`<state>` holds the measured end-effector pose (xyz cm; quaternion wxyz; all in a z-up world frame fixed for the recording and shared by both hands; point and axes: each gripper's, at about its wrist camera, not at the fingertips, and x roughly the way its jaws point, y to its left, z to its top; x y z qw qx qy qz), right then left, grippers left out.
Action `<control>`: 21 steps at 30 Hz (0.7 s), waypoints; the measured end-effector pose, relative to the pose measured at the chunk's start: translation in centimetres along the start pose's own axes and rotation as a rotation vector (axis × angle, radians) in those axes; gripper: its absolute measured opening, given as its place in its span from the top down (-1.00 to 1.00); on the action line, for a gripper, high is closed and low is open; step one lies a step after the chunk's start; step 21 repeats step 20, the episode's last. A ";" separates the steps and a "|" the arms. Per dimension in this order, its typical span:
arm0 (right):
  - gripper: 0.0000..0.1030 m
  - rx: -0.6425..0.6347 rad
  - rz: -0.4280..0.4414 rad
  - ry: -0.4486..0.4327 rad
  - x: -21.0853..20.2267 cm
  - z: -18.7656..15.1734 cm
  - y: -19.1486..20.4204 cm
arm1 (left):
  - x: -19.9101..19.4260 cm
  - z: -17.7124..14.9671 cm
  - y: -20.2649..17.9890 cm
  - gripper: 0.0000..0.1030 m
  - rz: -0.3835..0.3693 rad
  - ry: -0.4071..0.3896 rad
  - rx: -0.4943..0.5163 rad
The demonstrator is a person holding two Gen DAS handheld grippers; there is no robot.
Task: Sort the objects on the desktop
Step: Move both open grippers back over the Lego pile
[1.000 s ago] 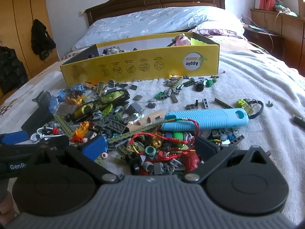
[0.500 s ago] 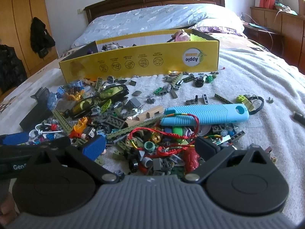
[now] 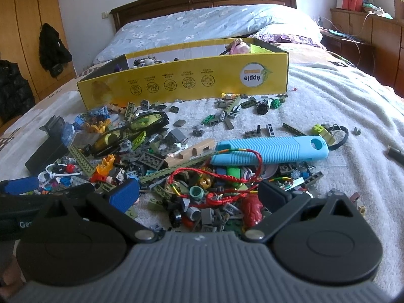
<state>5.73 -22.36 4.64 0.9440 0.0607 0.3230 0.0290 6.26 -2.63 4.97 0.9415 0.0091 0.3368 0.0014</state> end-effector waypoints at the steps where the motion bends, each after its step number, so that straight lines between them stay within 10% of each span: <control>1: -1.00 0.000 0.000 0.000 0.0 0.0 0.0 | 0.0 0.0 0.0 -0.98 0.000 0.001 0.000; 21: -1.00 -0.001 -0.001 0.010 0.3 -0.4 0.2 | 0.5 -0.4 0.3 -0.98 -0.007 0.024 -0.003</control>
